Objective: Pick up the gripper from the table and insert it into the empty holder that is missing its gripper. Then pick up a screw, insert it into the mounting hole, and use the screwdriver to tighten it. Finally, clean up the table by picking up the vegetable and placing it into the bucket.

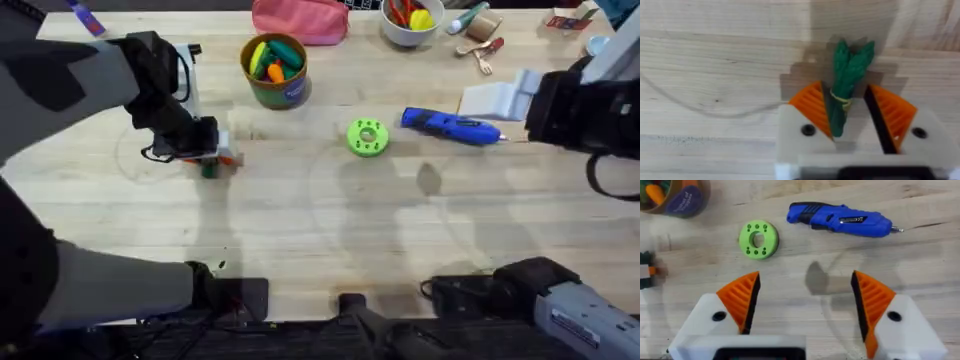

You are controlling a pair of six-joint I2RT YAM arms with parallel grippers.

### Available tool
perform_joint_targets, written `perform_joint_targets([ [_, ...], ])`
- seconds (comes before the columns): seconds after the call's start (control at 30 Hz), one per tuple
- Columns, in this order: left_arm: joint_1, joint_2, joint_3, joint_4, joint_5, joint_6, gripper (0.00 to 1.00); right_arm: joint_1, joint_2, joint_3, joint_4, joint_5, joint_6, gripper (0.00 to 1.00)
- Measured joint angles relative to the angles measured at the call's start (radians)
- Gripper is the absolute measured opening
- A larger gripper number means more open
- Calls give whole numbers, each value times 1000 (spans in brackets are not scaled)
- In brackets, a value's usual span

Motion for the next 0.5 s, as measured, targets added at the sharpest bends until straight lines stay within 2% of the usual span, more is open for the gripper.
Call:
perform_joint_targets([
  [0.07,0,0,0,1,3,1,384,0,0,0,0,0,0,994],
  [0.17,0,-2,2,-1,4,2,54,0,0,0,0,0,0,994],
  [0.23,0,0,2,-3,0,4,19,0,0,0,0,0,0,994],
  [0.5,0,0,2,-2,0,4,22,0,0,0,0,0,0,993],
])
